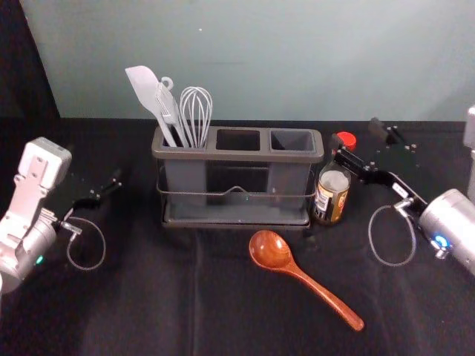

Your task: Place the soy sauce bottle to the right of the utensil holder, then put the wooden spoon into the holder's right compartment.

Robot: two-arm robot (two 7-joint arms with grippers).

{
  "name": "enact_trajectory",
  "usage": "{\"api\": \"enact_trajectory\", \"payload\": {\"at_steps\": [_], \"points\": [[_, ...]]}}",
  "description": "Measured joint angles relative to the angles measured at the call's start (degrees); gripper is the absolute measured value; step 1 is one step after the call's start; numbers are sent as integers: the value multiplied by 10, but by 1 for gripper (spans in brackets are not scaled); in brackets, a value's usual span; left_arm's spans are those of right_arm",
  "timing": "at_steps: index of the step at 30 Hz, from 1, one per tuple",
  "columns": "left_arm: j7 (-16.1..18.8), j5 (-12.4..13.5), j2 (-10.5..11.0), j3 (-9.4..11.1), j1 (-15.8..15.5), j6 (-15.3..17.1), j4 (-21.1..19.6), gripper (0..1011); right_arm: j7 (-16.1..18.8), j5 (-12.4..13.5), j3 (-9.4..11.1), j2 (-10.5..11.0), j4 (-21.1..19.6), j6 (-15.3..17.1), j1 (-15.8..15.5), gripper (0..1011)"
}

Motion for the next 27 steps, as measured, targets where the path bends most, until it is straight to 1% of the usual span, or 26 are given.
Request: {"api": "enact_trajectory", "payload": {"at_steps": [1,5,9,10,11,15,20,21,23,24,26,27], "points": [[0,0,0,0,0,0,0,1000,-1,2,5,3,-11,0,-8,915],[0,0,0,0,0,0,0,1000,-3,8,14,10,-36,-1,-26,1002],[0,0,0,0,0,0,0,1000,-2,18,24,21,-66,2,-50,1004],[0,0,0,0,0,0,0,1000,0,22,27,27,-79,7,-62,1004],[0,0,0,0,0,0,0,1000,0,22,27,27,-79,7,-62,1004],[0,0,0,0,0,0,0,1000,12,34,32,49,-114,20,-96,1004],[0,0,0,0,0,0,0,1000,22,37,29,72,-143,28,-125,1004],[0,0,0,0,0,0,0,1000,24,36,26,80,-152,31,-135,1004],[0,0,0,0,0,0,0,1000,25,33,21,87,-158,34,-142,1004],[0,0,0,0,0,0,0,1000,26,27,15,93,-164,37,-148,1004],[0,0,0,0,0,0,0,1000,26,23,9,96,-167,40,-153,1004],[0,0,0,0,0,0,0,1000,25,19,2,97,-167,44,-155,1004]]}}
